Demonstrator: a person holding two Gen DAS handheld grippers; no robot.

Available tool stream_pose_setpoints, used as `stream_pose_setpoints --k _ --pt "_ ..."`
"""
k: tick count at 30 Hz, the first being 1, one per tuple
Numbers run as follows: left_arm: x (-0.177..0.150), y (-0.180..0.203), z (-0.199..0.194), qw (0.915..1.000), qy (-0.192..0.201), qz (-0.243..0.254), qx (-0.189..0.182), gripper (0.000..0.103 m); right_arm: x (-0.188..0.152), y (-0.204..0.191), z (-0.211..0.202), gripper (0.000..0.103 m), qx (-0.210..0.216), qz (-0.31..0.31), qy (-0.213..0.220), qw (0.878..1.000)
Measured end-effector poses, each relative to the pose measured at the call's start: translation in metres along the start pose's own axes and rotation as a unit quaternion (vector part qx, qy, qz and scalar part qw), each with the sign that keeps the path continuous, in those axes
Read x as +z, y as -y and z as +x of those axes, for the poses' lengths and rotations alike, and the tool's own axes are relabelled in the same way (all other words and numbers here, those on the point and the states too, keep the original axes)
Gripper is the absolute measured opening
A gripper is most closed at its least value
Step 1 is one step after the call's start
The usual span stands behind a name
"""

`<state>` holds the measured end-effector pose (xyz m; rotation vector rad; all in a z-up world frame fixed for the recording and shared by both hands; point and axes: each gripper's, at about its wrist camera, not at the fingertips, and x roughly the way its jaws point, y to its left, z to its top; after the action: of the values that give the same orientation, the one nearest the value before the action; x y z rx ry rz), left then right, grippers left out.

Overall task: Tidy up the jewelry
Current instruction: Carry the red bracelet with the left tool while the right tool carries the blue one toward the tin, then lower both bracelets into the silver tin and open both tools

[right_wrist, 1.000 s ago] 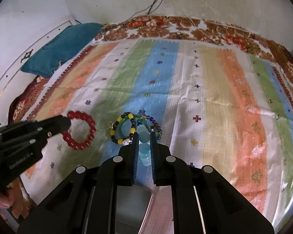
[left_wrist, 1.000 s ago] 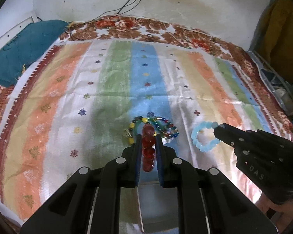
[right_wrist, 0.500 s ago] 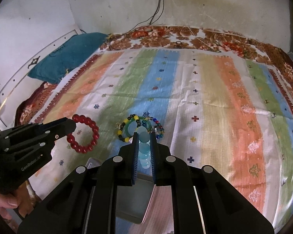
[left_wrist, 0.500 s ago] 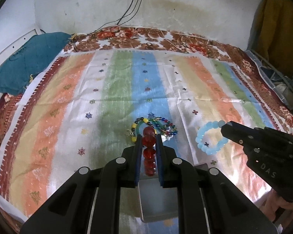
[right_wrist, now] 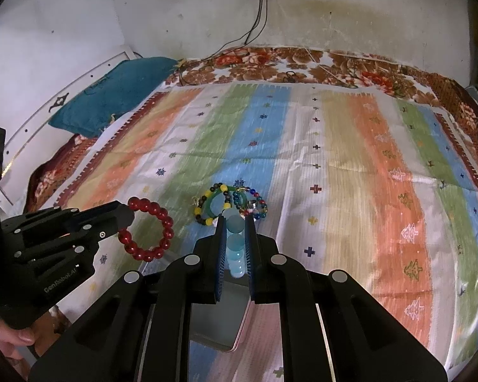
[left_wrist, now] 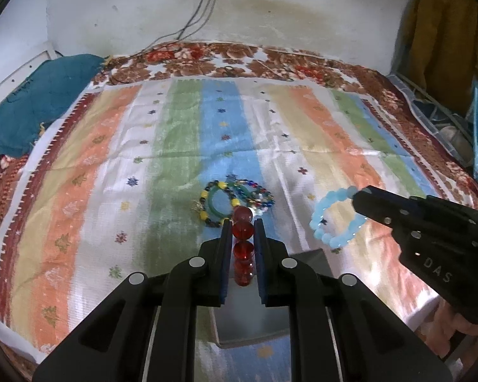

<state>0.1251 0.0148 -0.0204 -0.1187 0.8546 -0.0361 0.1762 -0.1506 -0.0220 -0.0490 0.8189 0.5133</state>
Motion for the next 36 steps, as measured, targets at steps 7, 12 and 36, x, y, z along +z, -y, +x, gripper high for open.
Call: stream_pose_setpoints --k 7,12,36 --pt "-0.009 0.005 -0.005 1.0 -0.001 0.009 -0.001 0.013 -0.011 -0.003 -0.005 0.012 0.012 -0.003 -0.008 1.0" --pt "-0.015 0.007 -0.012 0.9999 0.001 0.013 -0.006 0.013 -0.014 -0.002 -0.009 0.012 0.018 0.002 -0.008 1.0" --pt "-0.009 -0.03 -0.003 0.9985 -0.014 -0.051 0.015 0.051 -0.02 0.008 0.005 0.052 0.004 0.004 -0.036 0.999"
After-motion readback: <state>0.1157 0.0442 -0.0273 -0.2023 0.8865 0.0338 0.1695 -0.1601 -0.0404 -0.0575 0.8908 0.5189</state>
